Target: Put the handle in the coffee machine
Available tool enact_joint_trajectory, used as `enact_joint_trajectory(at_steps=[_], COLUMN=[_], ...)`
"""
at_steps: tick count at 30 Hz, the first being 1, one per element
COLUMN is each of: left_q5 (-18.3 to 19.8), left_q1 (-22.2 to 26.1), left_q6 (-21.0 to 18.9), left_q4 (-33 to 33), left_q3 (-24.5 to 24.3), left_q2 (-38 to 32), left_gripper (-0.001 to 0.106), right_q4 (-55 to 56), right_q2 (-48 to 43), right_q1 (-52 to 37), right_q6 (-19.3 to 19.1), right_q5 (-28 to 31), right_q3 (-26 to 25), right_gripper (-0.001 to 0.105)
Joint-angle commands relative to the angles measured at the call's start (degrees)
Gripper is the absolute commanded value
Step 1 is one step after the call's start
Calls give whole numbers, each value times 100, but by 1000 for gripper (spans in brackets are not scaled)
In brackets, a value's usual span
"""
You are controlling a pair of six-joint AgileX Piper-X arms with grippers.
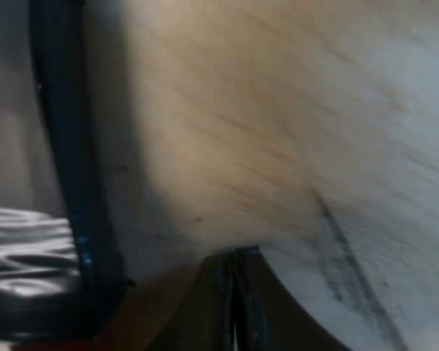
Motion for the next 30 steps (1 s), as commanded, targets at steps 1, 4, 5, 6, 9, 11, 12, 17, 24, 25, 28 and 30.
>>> enact_joint_trajectory(at_steps=[1, 4, 5, 6, 9, 11, 12, 17, 24, 25, 28, 30], left_q5=[43, 43, 43, 43, 43, 43, 43, 43, 43, 33, -166, -337], left_q1=[-18, -18, -18, -18, -18, -18, -18, 192, 287, 287, 287, 287], left_q6=[18, 18, 18, 18, 18, 43, 48, 159, 546, 583, 685, 697], left_q4=[-6, -6, -6, -6, -6, -6, -6, 146, 656, 689, 743, 832], left_q3=[-3, -3, -3, -3, -3, -3, -3, -38, -228, -247, -270, -308], left_q2=[15, 15, 15, 15, 15, 15, 15, 15, 15, 15, 15, 15], left_gripper=[53, 53, 53, 53, 53, 53, 53, 53, 53, 53, 53, 53], right_q4=[-279, -552, -593, -637, -689, -728, -735, -863, -1644, -1745, -2032, -2179], right_q2=[141, 223, 241, 258, 294, 294, 294, 294, 294, 294, 319, 342], right_q1=[1, 1, 18, 23, 168, 361, 397, 807, 1147, 1178, 1194, 1194], right_q6=[23, 23, 23, 23, 78, 165, 208, 695, 1285, 1437, 1640, 1758], right_q5=[-333, -525, -525, -583, -642, -666, -666, -686, -697, -697, -903, -940], right_q3=[40, 40, 40, 40, 40, 40, 40, 40, 40, 40, 40, 21], right_gripper=[0, 0, 0, 0, 0, 0, 0, 0, 0, 0, 0, 0])
